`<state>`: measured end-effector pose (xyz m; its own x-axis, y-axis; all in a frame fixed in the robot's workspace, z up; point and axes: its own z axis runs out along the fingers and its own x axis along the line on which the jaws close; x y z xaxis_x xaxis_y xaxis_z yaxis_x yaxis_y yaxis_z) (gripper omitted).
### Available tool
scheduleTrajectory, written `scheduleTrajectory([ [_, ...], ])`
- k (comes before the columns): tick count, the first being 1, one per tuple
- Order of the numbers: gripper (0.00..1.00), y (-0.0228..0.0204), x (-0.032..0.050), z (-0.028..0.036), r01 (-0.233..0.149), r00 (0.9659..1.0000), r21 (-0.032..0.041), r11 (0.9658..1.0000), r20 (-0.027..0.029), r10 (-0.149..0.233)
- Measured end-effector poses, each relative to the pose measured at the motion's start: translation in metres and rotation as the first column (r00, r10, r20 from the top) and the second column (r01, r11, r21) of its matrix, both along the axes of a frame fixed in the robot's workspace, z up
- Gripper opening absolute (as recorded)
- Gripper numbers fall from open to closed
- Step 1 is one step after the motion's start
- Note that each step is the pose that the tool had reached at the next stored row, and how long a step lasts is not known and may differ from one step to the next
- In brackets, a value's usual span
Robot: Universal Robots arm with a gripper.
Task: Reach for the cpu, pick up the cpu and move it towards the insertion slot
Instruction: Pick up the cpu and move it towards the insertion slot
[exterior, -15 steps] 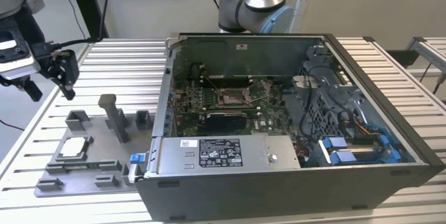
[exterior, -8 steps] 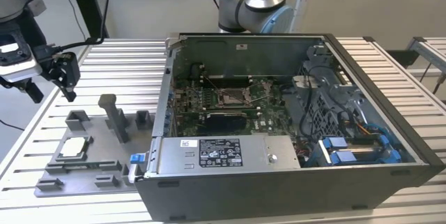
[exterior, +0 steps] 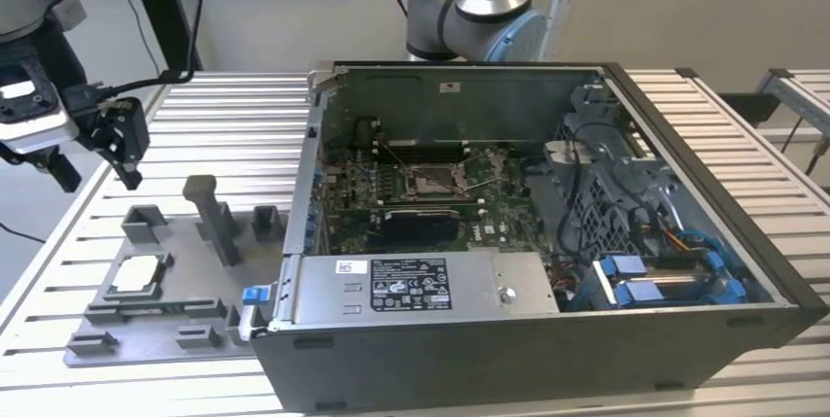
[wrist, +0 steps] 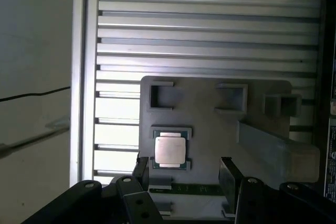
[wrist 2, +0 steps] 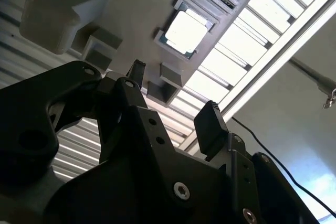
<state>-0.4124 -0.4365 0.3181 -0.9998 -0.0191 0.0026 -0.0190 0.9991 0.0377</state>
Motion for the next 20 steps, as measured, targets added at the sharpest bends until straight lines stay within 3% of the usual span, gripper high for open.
scheduleTrajectory([
  [6,1.00,0.0000,0.0000,-0.0035,0.000,1.0000,0.0001,1.0000,0.0000,0.000],
  [20,1.00,-0.0003,-0.0035,-0.0271,0.000,1.0000,0.0000,1.0000,0.0001,0.000],
])
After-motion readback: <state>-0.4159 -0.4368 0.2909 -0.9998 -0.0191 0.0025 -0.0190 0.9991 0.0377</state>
